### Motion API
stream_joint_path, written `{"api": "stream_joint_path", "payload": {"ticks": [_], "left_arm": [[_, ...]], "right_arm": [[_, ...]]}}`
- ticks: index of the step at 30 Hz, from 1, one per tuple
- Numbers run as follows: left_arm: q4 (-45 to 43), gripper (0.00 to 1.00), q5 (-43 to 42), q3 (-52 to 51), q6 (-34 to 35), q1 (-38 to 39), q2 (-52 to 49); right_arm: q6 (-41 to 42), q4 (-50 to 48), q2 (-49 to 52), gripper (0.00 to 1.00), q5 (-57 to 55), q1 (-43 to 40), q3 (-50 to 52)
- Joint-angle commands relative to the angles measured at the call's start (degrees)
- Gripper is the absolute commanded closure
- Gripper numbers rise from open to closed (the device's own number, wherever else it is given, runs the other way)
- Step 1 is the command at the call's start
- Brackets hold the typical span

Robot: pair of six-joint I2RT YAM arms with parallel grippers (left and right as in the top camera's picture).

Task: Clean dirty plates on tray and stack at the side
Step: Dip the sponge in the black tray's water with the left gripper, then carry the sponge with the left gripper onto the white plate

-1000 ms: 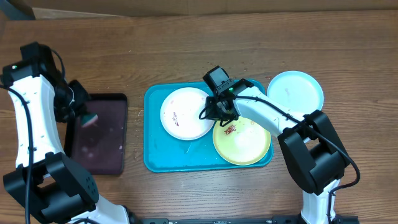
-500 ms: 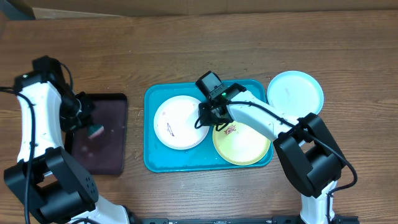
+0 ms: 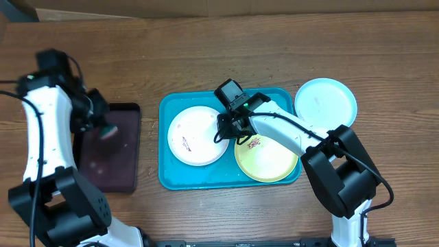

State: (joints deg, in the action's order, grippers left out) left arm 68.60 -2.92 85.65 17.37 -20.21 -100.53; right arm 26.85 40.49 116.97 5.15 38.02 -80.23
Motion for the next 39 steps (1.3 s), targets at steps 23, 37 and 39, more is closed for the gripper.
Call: {"api": "stream_joint_path", "payload": {"ticks": [23, 37, 39], "left_arm": [[12.1, 0.96, -7.7, 16.7, -1.0, 11.1, 0.2], [-12.0, 0.96, -13.8, -8.7, 8.0, 28.3, 0.1], [-16.3, 0.96, -14.5, -12.1, 8.8, 30.6, 0.1]], "right_arm": [[-3.4, -1.9, -0.2, 0.96, 3.1, 0.0, 0.4], [-4.2, -1.9, -0.2, 0.96, 3.1, 0.0, 0.4], [-4.2, -1.9, -0.2, 0.96, 3.1, 0.0, 0.4]]}}
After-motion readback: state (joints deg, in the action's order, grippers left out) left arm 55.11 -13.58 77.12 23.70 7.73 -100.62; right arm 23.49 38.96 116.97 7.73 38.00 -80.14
